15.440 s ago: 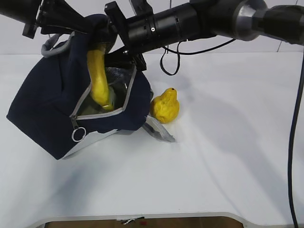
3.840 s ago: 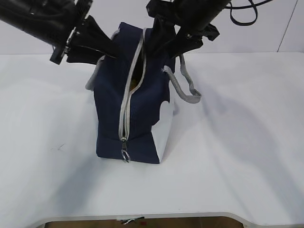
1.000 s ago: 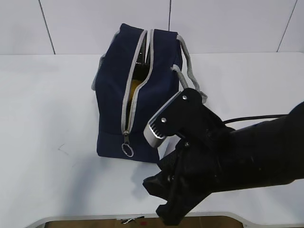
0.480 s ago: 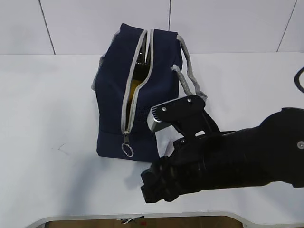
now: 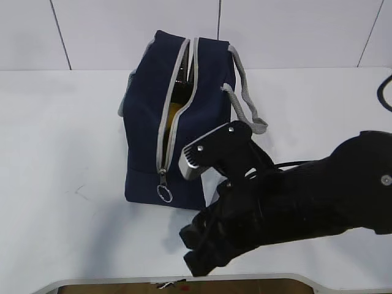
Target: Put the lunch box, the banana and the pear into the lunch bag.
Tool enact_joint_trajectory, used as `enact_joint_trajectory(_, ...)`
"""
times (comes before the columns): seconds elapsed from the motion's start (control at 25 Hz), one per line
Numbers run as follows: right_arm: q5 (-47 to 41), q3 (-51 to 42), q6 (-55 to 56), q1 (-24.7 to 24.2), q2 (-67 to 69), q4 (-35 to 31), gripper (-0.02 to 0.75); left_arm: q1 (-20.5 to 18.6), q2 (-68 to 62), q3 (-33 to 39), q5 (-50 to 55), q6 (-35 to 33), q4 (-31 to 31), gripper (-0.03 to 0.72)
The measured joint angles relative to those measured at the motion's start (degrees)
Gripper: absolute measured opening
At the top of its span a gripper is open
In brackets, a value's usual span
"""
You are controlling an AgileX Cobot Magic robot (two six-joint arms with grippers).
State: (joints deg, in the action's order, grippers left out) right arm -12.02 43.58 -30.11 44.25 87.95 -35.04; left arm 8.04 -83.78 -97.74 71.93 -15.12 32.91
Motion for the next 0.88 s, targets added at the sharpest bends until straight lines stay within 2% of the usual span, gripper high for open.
enact_joint_trajectory(0.16, -11.7, 3.58, 3.1, 0.08, 0.0, 10.76, 0.371, 0.0, 0.0, 0.0, 0.0, 0.43, 0.0, 0.253)
enact_joint_trajectory(0.4, -33.74, 13.53, 23.06, 0.08, 0.0, 34.7, 0.371, 0.0, 0.29, 0.0, 0.0, 1.47, 0.0, 0.253)
enact_joint_trajectory(0.48, -36.87, 15.73, 28.86, 0.08, 0.0, 40.63, 0.371, 0.0, 0.52, 0.0, 0.0, 1.55, 0.0, 0.253)
enact_joint_trajectory(0.6, -33.31, 16.28, 35.2, 0.08, -1.77, 43.8, 0.371, 0.0, 0.98, 0.0, 0.0, 1.55, -0.18, 0.253)
enact_joint_trajectory(0.72, -24.89, 15.93, 40.33, 0.08, -3.46, 46.28, 0.371, 0.0, 0.98, 0.0, 0.0, 1.55, -1.1, 0.253)
enact_joint_trajectory(0.88, -14.58, 12.21, 45.26, 0.08, -4.59, 53.43, 0.371, 0.0, 0.98, 0.0, 0.03, 1.55, -1.99, 0.253)
